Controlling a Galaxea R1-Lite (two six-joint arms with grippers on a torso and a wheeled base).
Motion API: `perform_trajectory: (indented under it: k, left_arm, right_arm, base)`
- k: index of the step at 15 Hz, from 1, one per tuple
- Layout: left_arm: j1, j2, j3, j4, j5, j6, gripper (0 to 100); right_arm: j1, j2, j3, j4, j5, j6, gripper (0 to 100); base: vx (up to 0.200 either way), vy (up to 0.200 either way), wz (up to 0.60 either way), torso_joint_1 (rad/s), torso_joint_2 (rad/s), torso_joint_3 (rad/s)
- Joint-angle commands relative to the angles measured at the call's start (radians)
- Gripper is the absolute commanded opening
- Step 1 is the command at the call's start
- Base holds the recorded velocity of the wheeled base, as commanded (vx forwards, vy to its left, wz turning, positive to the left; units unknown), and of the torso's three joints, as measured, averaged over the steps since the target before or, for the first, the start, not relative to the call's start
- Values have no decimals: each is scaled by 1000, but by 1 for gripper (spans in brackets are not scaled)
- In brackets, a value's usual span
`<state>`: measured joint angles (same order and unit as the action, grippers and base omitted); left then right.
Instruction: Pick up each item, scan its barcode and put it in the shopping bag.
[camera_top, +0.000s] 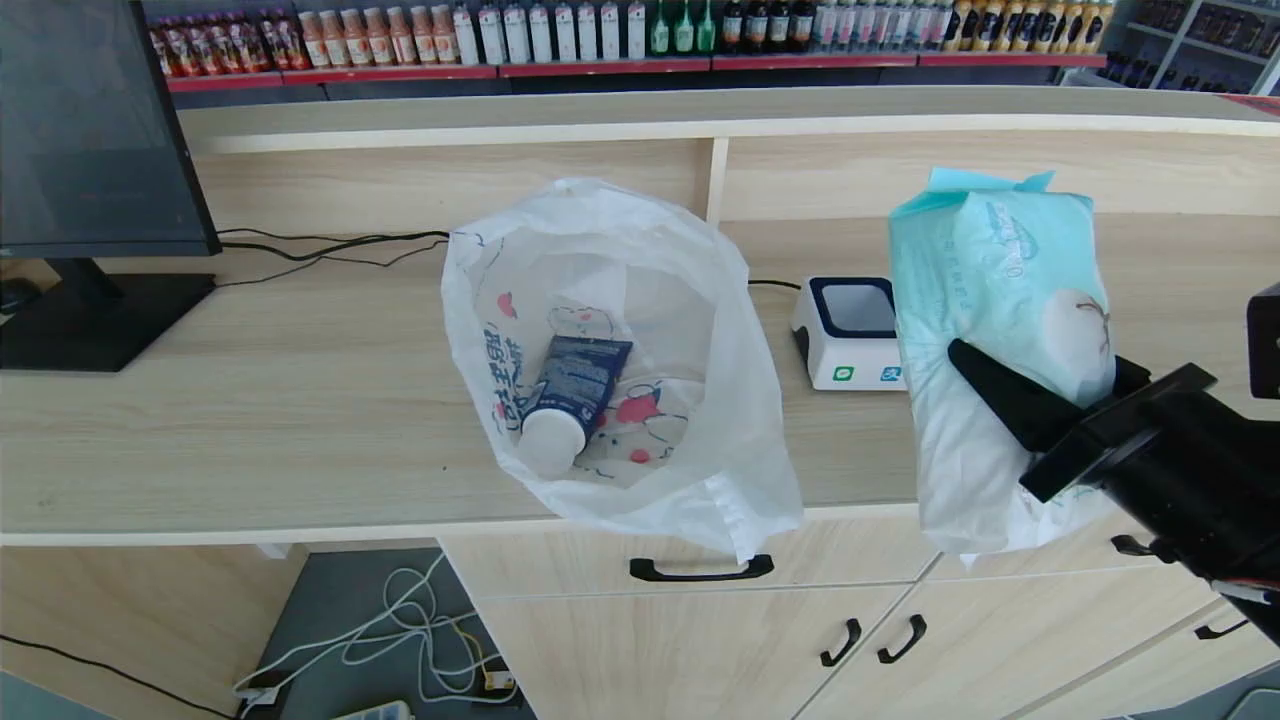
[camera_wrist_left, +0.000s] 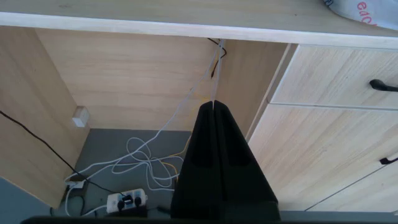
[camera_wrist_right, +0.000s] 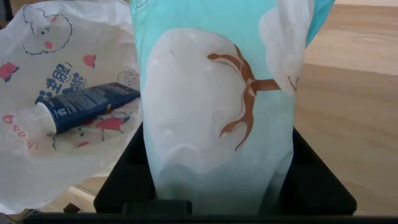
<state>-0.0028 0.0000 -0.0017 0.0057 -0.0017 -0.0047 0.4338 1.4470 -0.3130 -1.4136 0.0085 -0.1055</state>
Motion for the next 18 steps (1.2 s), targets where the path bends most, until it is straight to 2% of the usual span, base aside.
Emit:
perform_trajectory:
  k: [1,4,8,11,15,18]
  left_arm:
    - [0,0,0,0,0,-1,0]
    - [0,0,0,0,0,0,0]
    - [0,0,0,0,0,0,0]
    - [0,0,0,0,0,-1,0]
    - [0,0,0,0,0,-1,0]
    - [0,0,0,0,0,-1,0]
  right_arm:
    - [0,12,-11,1,1,0,0]
    - [0,18,-17,-2,1,0,0]
    - [-1,56,-110,-5,1,0,0]
    - [-6,139,-233,-10,1,0,0]
    - [-109,236,-337,-25,1,13,0]
    - [-106,302,-445,-28,2,15,0]
  base:
    - [200,0,0,-17,-17,7]
    - [67,0,0,2,1,-1]
    - [0,0,0,0,0,0]
    - [0,0,0,0,0,0]
    - [0,0,0,0,0,0]
    - [0,0,0,0,0,0]
